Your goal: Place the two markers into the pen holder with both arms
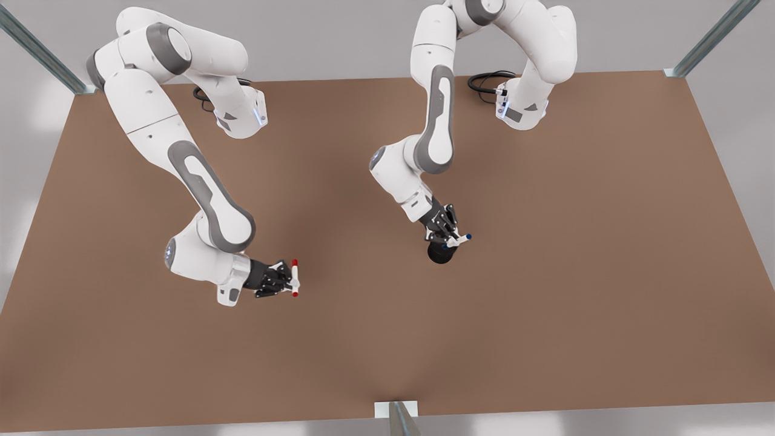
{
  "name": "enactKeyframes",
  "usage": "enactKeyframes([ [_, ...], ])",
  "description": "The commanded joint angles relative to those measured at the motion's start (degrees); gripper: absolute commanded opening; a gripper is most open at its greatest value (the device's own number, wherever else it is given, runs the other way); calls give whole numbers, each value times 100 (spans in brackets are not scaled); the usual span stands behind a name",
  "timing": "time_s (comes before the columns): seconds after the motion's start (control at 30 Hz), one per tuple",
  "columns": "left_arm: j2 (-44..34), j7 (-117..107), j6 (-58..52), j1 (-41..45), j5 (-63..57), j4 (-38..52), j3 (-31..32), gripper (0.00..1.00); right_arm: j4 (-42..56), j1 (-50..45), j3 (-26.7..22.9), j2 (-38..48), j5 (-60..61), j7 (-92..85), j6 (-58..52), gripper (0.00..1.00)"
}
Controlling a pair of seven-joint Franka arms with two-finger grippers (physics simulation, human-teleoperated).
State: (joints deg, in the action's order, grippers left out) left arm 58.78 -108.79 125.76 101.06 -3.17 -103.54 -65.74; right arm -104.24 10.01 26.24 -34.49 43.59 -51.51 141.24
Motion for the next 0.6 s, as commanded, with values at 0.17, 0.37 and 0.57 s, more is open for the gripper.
enactKeyframes([
  [0.17, 213, -1249, 27, 19, -16, 1, 158, 93, -44, 18, 30, -111, 203, -1705, -35, 27],
  [0.37, -1401, 478, -1263, 335, -43, 1, -807, 100, 509, -17, 584, -427, 405, -1976, -44, 27],
  [0.57, -5202, 8995, -2958, -2079, 2010, 185, -1002, 100, 2118, -1080, 945, -1148, 370, -3067, 35, 27],
])
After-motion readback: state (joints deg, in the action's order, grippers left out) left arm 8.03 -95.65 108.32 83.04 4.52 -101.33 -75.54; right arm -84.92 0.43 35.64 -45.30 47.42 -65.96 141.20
